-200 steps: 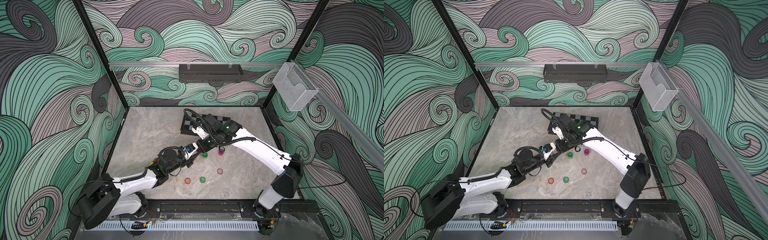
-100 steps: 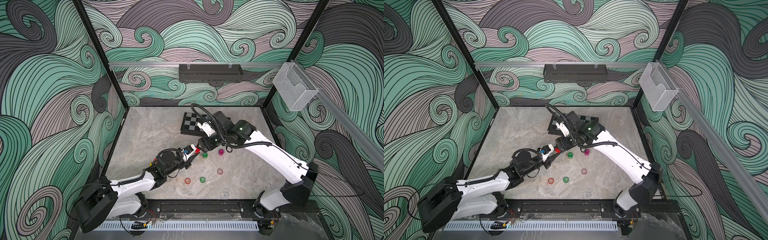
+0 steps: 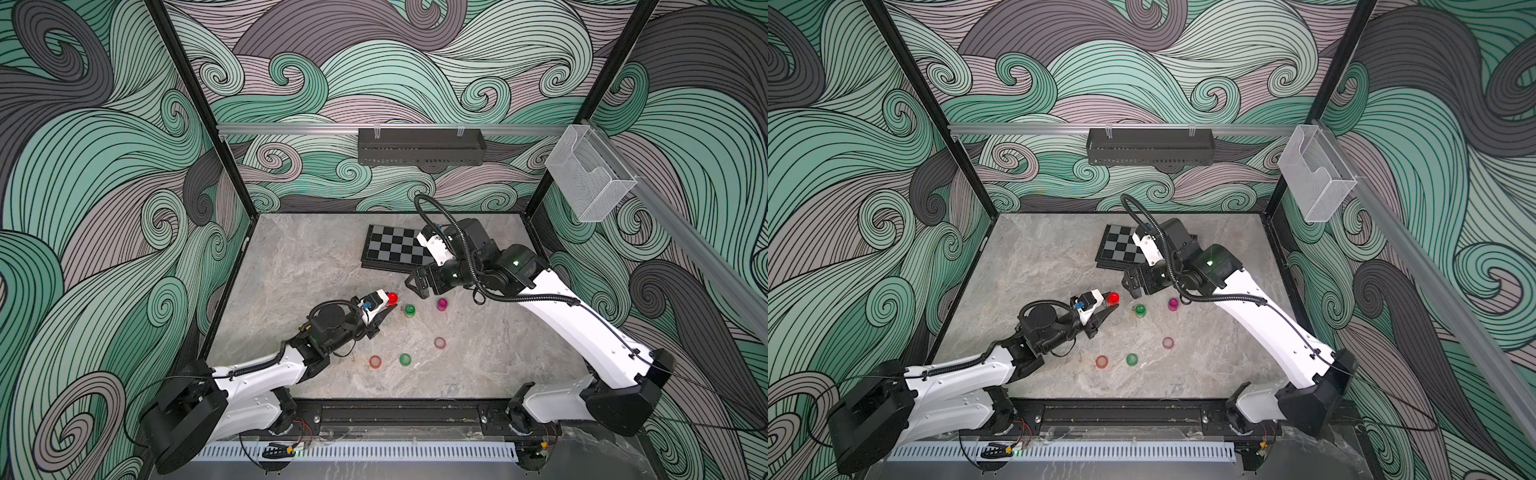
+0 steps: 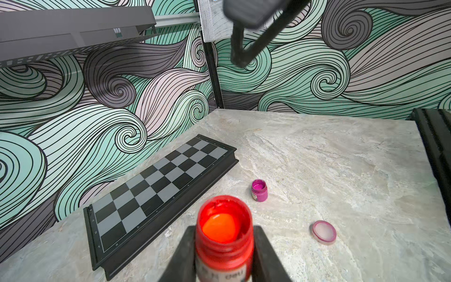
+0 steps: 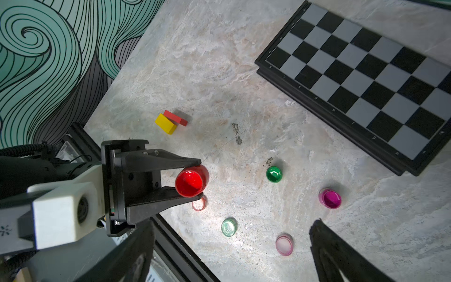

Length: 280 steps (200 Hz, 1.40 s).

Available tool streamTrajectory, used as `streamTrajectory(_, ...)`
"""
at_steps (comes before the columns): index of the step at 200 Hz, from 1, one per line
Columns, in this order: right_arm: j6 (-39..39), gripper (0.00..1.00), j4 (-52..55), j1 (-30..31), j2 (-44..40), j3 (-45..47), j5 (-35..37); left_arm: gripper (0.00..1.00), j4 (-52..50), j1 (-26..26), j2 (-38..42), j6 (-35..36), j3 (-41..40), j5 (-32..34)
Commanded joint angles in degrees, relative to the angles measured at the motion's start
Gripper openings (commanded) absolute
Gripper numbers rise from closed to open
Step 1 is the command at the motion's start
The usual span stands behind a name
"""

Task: Close the paint jar lid
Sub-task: Pick up the paint jar from the center of the board.

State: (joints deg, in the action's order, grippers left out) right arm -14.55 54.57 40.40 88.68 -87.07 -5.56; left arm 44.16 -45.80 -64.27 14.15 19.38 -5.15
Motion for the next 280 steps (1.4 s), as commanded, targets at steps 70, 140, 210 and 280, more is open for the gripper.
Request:
streamTrajectory(70, -2.4, 0.89, -2.3, 6.0, 8.5, -1.9, -2.3, 0.19, -1.1, 0.4, 0.8, 1.4, 1.8, -1.3)
streamTrajectory(140, -3.9, 0.77, -2.3, 7.1, 13.6, -4.5, -2.9, 0.19, -1.5, 0.4, 1.2, 1.7, 1.8, -1.4)
streamTrajectory(210, -4.4, 0.61, -2.3, 7.7, 15.7, -4.0, -3.8, 0.19, -1.4, 0.4, 1.4, 2.0, 1.9, -0.9)
streamTrajectory(280, -4.7, 0.51, -2.3, 8.2, 17.0, -3.5, -5.4, 0.19, -1.4, 0.4, 1.7, 2.2, 2.0, 0.2)
